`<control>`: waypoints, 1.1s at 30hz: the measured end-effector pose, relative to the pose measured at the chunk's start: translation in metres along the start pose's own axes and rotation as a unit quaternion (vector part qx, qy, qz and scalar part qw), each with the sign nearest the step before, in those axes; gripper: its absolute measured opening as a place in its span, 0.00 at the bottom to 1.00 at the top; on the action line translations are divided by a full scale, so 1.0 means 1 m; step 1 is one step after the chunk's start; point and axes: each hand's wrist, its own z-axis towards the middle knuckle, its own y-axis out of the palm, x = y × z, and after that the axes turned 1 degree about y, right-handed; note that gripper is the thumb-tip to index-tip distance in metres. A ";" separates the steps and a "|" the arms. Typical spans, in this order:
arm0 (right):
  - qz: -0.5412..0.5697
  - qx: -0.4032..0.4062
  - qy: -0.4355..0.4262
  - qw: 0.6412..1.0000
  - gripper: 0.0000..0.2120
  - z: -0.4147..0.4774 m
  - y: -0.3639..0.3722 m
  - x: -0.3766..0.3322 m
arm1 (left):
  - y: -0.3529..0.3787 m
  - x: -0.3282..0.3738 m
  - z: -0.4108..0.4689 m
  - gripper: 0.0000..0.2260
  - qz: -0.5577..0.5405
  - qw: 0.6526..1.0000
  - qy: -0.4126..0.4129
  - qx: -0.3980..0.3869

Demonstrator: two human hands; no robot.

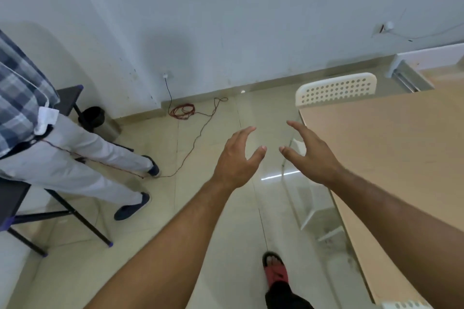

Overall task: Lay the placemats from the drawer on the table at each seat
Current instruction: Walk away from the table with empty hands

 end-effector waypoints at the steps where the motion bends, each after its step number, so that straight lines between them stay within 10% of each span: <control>1: 0.000 -0.001 -0.002 1.000 0.32 0.018 0.004 -0.002 | -0.007 -0.006 0.017 0.26 0.001 1.000 0.004 0.002; 20: 0.004 0.058 0.025 0.998 0.34 0.470 0.012 -0.056 | -0.140 -0.114 0.474 0.25 0.031 0.996 0.086 -0.014; 33: -0.008 0.204 0.153 0.967 0.34 0.659 -0.022 -0.014 | -0.118 -0.130 0.753 0.25 0.017 0.962 0.214 -0.168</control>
